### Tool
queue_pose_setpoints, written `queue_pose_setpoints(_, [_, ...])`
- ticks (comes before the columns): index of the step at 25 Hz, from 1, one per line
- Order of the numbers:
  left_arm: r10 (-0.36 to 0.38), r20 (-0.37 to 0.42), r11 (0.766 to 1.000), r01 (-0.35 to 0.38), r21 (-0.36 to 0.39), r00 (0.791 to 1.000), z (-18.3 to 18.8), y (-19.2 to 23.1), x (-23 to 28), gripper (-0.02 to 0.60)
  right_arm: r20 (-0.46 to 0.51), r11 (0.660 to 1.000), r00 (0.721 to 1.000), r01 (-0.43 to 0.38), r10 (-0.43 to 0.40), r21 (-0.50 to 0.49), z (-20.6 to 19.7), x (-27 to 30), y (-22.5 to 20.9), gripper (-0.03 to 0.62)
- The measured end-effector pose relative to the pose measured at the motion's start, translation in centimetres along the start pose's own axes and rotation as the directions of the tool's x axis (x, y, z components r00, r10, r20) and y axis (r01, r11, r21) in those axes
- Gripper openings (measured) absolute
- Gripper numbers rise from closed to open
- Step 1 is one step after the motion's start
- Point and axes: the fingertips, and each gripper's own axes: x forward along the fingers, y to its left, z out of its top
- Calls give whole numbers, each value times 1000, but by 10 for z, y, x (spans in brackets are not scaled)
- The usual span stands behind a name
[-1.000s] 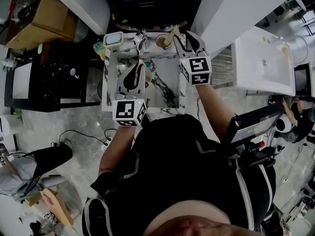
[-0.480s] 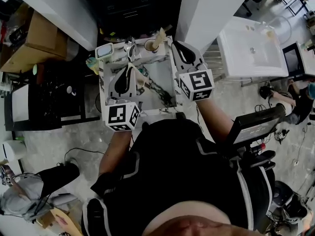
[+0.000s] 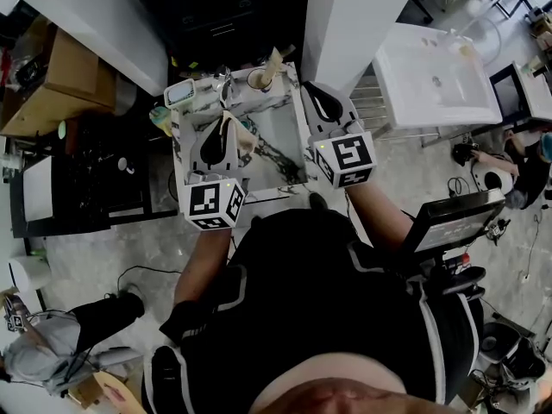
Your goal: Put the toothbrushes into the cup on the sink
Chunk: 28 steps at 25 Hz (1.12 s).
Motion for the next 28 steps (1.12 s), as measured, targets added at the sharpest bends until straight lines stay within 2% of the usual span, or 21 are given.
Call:
queue_pose_setpoints(7, [19,29,999,-19,26,999,12,-1,12,41,3,1000,1000,16,-16,6,1,-4,-7,23])
queue_pose_setpoints(15, [24,57,999,-27,45,998,24,4,56,40,-15,998,999,49,-49,30,-9,-10,-22,23])
queue_pose_setpoints(20, [43,70,994,-50,94,997,22,9,90,41,-30,996,997,77,-76,46,-17,-14,-42,23])
queue_pose_setpoints(28, [84,63,993,-89,80,994,9,27,135,41,-60,993,993,103,-99,64,-31,-14,-66,23])
